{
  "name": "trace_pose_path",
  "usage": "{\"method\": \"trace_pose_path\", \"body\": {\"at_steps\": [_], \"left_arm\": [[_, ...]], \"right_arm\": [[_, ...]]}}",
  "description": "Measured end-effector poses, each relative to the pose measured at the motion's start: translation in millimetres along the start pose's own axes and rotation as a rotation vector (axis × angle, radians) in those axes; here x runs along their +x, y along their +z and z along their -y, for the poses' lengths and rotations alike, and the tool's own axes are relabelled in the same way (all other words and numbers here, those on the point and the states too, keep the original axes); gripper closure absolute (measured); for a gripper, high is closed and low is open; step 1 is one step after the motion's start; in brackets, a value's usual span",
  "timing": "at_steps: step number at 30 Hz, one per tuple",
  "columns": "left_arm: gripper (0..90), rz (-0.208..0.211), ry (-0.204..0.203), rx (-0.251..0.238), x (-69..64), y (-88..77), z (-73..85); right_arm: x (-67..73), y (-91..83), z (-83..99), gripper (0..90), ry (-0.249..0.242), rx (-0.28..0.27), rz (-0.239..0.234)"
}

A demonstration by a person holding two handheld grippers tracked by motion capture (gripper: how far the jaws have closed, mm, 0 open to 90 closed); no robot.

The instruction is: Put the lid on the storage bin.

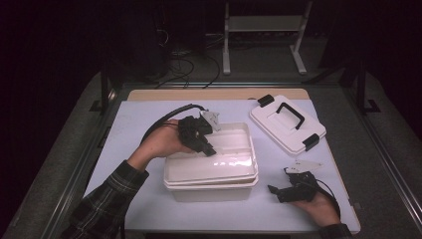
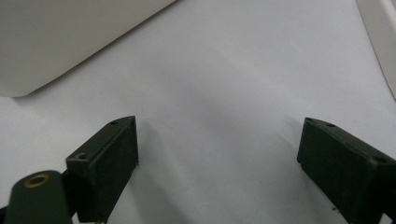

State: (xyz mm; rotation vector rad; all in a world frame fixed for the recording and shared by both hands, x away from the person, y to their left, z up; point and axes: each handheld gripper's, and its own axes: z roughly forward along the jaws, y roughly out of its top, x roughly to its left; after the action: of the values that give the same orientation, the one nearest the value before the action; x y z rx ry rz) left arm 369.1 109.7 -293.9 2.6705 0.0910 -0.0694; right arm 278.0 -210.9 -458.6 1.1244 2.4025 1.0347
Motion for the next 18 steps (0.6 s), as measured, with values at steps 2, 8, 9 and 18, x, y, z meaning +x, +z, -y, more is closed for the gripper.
{"method": "trace_pose_path", "body": {"at_steps": [2,8,9,18], "left_arm": [[88.8,0.003,0.001,0.002,0.2,3.2,0.4],[88.9,0.009,-0.004,0.02,1.0,12.9,2.1],[88.9,0.012,-0.007,0.019,1.5,13.7,3.1],[88.9,0.006,-0.005,0.015,0.8,16.5,5.5]], "right_arm": [[0.0,0.0,0.0,11.6,0.0,0.0,0.0],[-0.1,-0.1,0.1,11.6,-0.001,0.0,0.001],[-0.1,0.0,0.1,11.6,-0.002,0.0,0.001],[-0.1,0.0,0.1,11.6,-0.002,0.0,0.001]]}}
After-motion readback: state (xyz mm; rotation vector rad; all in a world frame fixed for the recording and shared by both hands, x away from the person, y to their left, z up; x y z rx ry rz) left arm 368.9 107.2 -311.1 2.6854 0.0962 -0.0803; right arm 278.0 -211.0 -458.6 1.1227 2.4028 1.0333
